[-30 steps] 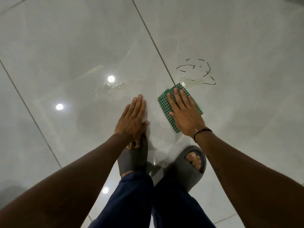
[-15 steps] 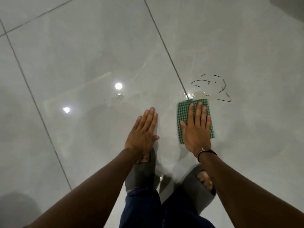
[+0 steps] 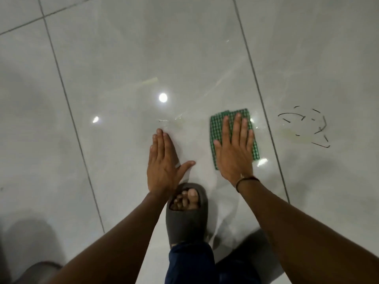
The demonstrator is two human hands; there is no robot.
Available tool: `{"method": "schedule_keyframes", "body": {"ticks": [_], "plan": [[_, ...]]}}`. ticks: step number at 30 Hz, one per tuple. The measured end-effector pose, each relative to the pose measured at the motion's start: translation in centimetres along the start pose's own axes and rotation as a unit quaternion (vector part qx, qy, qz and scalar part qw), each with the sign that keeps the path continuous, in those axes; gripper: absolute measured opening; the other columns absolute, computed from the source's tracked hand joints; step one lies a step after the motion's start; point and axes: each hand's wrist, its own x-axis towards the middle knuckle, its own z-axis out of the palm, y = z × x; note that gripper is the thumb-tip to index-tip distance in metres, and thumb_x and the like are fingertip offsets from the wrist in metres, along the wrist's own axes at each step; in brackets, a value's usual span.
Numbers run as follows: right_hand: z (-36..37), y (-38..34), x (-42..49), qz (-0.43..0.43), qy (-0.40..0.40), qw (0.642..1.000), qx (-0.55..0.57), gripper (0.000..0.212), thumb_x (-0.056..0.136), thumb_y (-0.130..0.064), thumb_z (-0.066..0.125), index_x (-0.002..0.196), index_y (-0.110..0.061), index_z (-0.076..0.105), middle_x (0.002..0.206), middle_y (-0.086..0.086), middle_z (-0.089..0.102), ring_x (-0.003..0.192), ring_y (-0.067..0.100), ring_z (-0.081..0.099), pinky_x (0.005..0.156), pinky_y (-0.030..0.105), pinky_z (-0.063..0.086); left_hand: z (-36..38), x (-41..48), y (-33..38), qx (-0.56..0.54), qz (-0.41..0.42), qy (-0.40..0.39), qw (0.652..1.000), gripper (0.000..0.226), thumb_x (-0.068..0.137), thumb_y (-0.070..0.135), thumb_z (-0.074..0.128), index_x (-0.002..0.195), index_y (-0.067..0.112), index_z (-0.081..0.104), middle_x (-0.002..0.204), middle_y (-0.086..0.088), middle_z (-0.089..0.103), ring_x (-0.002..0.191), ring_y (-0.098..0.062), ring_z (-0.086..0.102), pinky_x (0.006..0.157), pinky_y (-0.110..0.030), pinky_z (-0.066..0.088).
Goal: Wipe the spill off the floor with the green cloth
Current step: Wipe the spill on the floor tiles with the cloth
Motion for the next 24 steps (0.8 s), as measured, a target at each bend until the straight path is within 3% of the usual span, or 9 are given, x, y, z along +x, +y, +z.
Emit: {"method": "schedule_keyframes", "body": {"ticks": [4, 6, 8, 11, 12, 14, 18, 24], "plan": [[0.1, -2.0, 1.5, -0.194, -0.045, 0.979, -0.051, 0.08, 0.113, -0.054, 0.029, 0.173, -0.017, -0.009, 0.182, 0.019, -0.011, 0.169, 0.038, -0.007, 0.137, 0.059, 0.006, -0.2, 0.4, -0.6, -0.013, -0.011, -0.007, 1.0, 0.132, 0.088, 0.092, 0.045, 0.173, 0.007, -0.006, 0.183, -0.014, -0.013, 0.17, -0.029, -0.011, 0.139, -0.05, 0.01], [-0.3, -0.3, 1.3, -0.228, -0.053, 0.97, -0.069, 0.08, 0.113, -0.056, 0.029, 0.173, -0.018, -0.008, 0.182, 0.015, -0.01, 0.169, 0.034, -0.007, 0.138, 0.055, 0.004, 0.0, 0.4, -0.8, -0.019, -0.009, 0.002, 1.0, 0.133, 0.087, 0.092, 0.048, 0.173, 0.005, -0.004, 0.183, -0.015, -0.011, 0.171, -0.029, -0.01, 0.139, -0.052, 0.012], [-1.1, 1.1, 1.9, -0.173, -0.06, 0.981, -0.066, 0.079, 0.114, -0.056, 0.025, 0.172, -0.016, -0.01, 0.182, 0.015, -0.011, 0.169, 0.034, -0.007, 0.138, 0.055, 0.003, 0.2, 0.3, -0.9, -0.017, -0.001, 0.013, 1.0, 0.132, 0.088, 0.09, 0.051, 0.173, 0.004, -0.002, 0.183, -0.016, -0.009, 0.171, -0.031, -0.008, 0.138, -0.053, 0.014], [-2.1, -0.2, 5.3, -0.005, -0.006, 1.0, -0.026, 0.075, 0.113, -0.053, 0.016, 0.172, -0.011, -0.006, 0.181, 0.022, -0.005, 0.169, 0.04, -0.003, 0.137, 0.061, 0.007, 0.3, 0.3, -1.0, -0.014, 0.006, 0.019, 1.0, 0.131, 0.089, 0.089, 0.052, 0.173, 0.003, -0.001, 0.183, -0.017, -0.007, 0.171, -0.032, -0.007, 0.138, -0.053, 0.014], [-2.2, -1.6, 6.8, 0.013, 0.003, 1.0, -0.015, 0.076, 0.113, -0.054, 0.016, 0.172, -0.011, -0.004, 0.181, 0.024, -0.004, 0.168, 0.042, -0.003, 0.136, 0.062, 0.008, 0.2, 0.2, -1.0, -0.013, 0.006, 0.02, 1.0, 0.131, 0.09, 0.089, 0.052, 0.173, 0.003, 0.0, 0.183, -0.017, -0.007, 0.171, -0.033, -0.006, 0.138, -0.053, 0.014], [-2.4, -5.0, 9.4, -0.044, -0.011, 0.999, -0.021, 0.077, 0.113, -0.054, 0.019, 0.172, -0.013, -0.005, 0.18, 0.025, -0.005, 0.168, 0.044, -0.003, 0.136, 0.063, 0.007, 0.1, 0.2, -1.1, -0.011, 0.007, 0.016, 1.0, 0.13, 0.09, 0.089, 0.051, 0.173, 0.002, 0.0, 0.184, -0.016, -0.006, 0.171, -0.032, -0.006, 0.138, -0.052, 0.014], [-1.0, -9.0, 8.4, -0.268, -0.045, 0.96, -0.063, 0.074, 0.114, -0.048, 0.031, 0.173, -0.02, -0.004, 0.181, 0.023, -0.006, 0.168, 0.042, -0.003, 0.136, 0.062, 0.01, -0.1, 0.4, -1.0, 0.005, -0.001, 0.007, 1.0, 0.132, 0.09, 0.094, 0.044, 0.172, 0.002, -0.003, 0.183, -0.016, -0.009, 0.171, -0.031, -0.007, 0.138, -0.052, 0.016], [-1.4, -3.6, 3.9, -0.189, -0.054, 0.978, -0.063, 0.072, 0.114, -0.047, 0.023, 0.173, -0.02, -0.008, 0.182, 0.018, -0.009, 0.169, 0.036, -0.007, 0.136, 0.061, 0.011, -0.3, 0.1, -0.7, -0.032, -0.071, 0.009, 0.997, 0.149, 0.077, 0.102, 0.047, 0.172, 0.002, -0.009, 0.182, -0.018, -0.017, 0.17, -0.033, -0.015, 0.139, -0.051, 0.009]]}}
